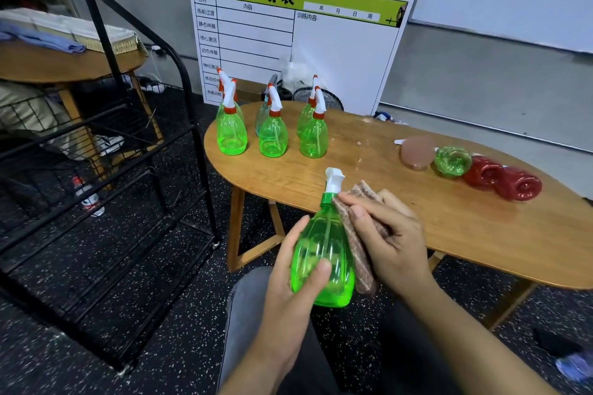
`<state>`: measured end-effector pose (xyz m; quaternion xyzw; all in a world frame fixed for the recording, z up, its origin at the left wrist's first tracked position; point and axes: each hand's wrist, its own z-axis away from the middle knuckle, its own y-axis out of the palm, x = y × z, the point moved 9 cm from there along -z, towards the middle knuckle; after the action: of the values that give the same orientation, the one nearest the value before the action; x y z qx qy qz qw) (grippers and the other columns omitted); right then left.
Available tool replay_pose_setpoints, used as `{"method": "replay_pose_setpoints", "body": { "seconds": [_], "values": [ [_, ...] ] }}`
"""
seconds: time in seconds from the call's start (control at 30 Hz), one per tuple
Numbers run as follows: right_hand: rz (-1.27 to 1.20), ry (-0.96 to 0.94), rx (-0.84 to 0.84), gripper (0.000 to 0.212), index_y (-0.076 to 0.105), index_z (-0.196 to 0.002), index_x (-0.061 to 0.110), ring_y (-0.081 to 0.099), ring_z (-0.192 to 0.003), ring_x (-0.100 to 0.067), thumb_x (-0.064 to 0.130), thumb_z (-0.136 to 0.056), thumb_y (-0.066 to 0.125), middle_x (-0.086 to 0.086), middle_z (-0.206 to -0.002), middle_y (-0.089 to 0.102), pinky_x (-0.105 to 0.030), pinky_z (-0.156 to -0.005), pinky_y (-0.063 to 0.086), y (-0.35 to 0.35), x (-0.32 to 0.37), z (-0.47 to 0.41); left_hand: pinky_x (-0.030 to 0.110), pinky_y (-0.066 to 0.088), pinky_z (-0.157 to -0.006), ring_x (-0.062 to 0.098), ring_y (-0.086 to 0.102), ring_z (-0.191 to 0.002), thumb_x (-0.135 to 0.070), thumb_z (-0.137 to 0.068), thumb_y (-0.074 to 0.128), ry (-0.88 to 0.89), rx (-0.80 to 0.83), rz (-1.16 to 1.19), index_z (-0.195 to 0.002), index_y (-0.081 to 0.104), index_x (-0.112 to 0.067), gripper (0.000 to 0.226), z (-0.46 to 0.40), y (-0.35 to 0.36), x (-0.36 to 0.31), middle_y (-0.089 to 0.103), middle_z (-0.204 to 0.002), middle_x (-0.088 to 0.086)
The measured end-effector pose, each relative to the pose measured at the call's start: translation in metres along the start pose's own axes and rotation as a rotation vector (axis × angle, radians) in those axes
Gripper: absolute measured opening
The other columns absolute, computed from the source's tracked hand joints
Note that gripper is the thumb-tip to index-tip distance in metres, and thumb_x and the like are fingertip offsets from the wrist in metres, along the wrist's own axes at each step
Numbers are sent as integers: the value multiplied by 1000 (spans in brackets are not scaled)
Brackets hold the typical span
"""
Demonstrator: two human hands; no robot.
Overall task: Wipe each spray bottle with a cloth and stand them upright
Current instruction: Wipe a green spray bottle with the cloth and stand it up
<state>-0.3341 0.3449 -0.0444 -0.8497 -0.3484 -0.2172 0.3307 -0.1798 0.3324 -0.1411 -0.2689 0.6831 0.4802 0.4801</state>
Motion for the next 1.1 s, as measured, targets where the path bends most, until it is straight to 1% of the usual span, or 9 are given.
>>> {"method": "replay_pose_setpoints", "body": {
  "seconds": [0.17, 0.3, 0.4, 0.53, 0.67, 0.73, 0.83, 1.0, 1.1],
  "values": [
    [-34, 56, -7, 27, 74, -124, 27, 47, -71, -9, 30, -100, 61, -6, -79, 53, -19, -62, 37, -1, -5, -4, 51, 47, -116, 17, 64, -133, -41, -104, 60, -50, 9, 39, -147, 55, -46, 44, -1, 2, 2, 67, -143, -8],
    [-33, 73, 16, 28, 75, -124, 26, 47, -70, -6, 32, -100, 60, -1, -78, 51, -17, -63, 36, 5, -5, -4, 57, 43, -117, 21, 62, -135, -47, -99, 50, -66, 5, -7, -143, 57, -53, 45, -2, 0, 14, 60, -151, -8],
    [7, 37, 74, 28, 77, -122, 25, 50, -71, -8, 31, -101, 60, 2, -81, 56, -18, -61, 38, 17, 2, 5, 57, 39, -120, 21, 58, -140, -44, -105, 49, -39, -16, 2, -148, 55, -46, 43, -3, -3, 10, 58, -154, -6],
    [79, -170, 146, 27, 72, -128, 31, 50, -61, -8, 34, -105, 58, 0, -83, 54, -23, -47, 42, 29, 30, 31, 49, 49, -114, 23, 64, -133, -36, -103, 43, -9, -47, 56, -151, 52, -33, 49, -3, -7, 1, 69, -141, 1],
    [323, -544, 303, 27, 79, -121, 29, 43, -63, -10, 29, -95, 72, 1, -77, 54, -21, -51, 38, 44, 63, 68, 32, 58, -100, 26, 68, -128, -36, -103, 40, -20, -35, 112, -150, 53, -32, 49, -3, -7, -1, 71, -138, 5],
    [378, -621, 315, 25, 80, -118, 26, 42, -64, -10, 29, -95, 73, 2, -76, 54, -21, -52, 36, 44, 68, 69, 30, 58, -97, 26, 68, -126, -35, -103, 40, -18, -37, 99, -150, 53, -31, 49, -3, -7, 0, 71, -137, 5],
    [346, -543, 262, 25, 77, -123, 31, 43, -67, -5, 33, -101, 64, 5, -85, 52, -18, -56, 41, 36, 60, 49, 36, 53, -105, 23, 66, -131, -36, -103, 40, -14, -43, 64, -148, 56, -33, 48, -5, -6, 3, 71, -138, 4],
    [215, -156, 72, 28, 76, -123, 31, 45, -64, -1, 36, -103, 57, 11, -85, 47, -18, -55, 38, 17, 22, 6, 47, 43, -118, 20, 58, -140, -33, -108, 44, -3, -45, 52, -152, 53, -25, 45, -5, -5, 0, 64, -148, -1],
    [181, -123, 50, 28, 76, -125, 29, 44, -61, -2, 33, -102, 59, 16, -85, 43, -14, -57, 35, 21, 22, 9, 51, 40, -119, 20, 59, -139, -31, -107, 42, -2, -66, 32, -151, 53, -24, 46, -6, -8, -1, 65, -147, 0]
  ]
}}
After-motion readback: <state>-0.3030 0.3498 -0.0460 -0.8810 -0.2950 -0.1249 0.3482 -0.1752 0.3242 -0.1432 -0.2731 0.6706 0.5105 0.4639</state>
